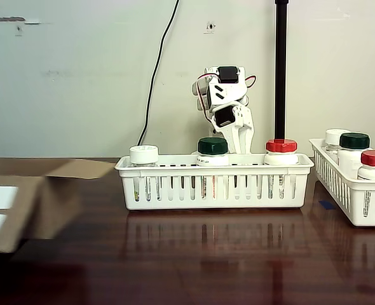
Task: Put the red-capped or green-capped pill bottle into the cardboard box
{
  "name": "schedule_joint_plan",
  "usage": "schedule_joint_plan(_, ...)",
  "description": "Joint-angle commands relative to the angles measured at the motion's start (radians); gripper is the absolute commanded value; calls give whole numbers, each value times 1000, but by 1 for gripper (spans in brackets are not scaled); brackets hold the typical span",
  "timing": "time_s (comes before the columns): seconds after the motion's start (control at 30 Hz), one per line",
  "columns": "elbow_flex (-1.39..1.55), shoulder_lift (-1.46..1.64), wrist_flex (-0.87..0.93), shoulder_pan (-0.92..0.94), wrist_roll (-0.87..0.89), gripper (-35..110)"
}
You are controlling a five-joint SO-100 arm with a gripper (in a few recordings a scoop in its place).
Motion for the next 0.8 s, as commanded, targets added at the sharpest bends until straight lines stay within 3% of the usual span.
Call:
schedule_joint_plan(0.0,-2,84,-354,339,879,1)
schedule_joint_plan(0.77,-46,84,-390,357,865,1)
